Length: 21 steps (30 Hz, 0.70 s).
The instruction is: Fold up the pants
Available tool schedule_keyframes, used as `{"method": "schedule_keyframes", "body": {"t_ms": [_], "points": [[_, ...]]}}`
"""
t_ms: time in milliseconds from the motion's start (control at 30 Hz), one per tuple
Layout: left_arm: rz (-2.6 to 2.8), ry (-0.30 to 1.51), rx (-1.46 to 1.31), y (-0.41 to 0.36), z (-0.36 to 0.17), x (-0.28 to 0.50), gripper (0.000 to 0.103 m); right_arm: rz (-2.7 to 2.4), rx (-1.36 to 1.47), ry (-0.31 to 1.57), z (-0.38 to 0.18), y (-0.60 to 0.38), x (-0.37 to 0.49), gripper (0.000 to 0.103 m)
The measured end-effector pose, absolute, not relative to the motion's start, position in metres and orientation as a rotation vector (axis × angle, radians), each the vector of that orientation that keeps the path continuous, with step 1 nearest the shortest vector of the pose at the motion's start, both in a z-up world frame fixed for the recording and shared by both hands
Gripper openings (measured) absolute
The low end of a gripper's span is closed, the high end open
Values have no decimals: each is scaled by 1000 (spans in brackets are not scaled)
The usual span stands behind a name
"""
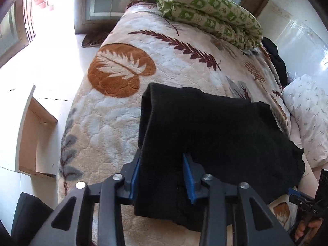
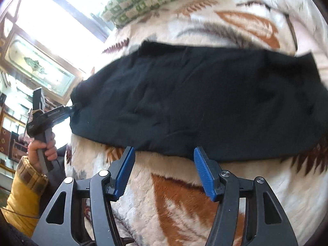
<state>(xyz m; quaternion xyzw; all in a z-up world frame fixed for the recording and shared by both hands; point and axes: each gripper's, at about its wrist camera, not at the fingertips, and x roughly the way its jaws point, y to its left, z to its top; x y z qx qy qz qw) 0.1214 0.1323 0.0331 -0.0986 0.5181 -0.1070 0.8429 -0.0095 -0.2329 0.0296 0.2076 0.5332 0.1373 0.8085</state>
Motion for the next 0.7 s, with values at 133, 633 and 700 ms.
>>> {"method": "schedule_keyframes", "body": {"t_ms": [133, 633, 700], "points": [[-174, 1036, -222, 148, 51, 116, 15, 243, 559, 1130, 23, -233, -8, 74], [-34, 947, 46, 128, 74, 112, 38, 232, 335, 1126, 60, -230, 4, 78], [-23, 878, -2, 133, 93, 108, 44, 137, 342, 1078, 75, -266, -2, 78]]}}
